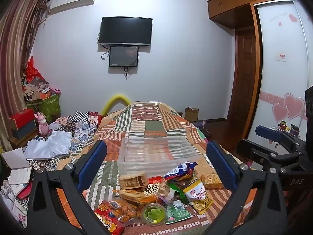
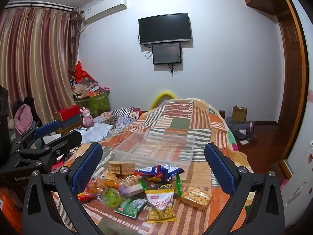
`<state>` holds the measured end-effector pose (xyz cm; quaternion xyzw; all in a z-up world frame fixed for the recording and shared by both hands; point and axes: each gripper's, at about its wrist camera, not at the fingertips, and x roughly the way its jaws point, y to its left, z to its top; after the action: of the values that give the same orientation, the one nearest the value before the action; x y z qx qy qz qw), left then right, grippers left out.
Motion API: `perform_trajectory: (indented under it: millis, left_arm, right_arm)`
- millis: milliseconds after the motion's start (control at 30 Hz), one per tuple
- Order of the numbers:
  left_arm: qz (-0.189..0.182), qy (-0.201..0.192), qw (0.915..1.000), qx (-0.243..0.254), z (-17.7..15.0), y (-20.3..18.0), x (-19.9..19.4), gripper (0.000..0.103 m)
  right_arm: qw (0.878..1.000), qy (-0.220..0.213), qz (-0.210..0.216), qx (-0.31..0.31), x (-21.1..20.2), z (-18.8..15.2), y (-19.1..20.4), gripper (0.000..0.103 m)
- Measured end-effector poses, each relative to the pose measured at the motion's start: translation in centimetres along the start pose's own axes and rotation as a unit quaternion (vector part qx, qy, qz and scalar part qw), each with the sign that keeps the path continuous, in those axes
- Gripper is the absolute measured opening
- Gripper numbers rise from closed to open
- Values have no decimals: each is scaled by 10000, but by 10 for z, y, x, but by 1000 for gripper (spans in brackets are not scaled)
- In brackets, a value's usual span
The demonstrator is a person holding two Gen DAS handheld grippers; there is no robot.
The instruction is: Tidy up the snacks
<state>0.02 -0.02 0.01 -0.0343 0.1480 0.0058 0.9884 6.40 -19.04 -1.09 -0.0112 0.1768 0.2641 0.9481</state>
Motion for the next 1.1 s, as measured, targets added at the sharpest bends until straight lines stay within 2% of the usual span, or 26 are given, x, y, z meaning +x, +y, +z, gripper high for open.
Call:
perform_trajectory:
  millis: [1100]
  left_arm:
    - [-19, -8, 10000, 35, -3, -2, 0, 103]
  right_arm:
    - [10000, -3, 12, 28, 1, 4, 0, 103]
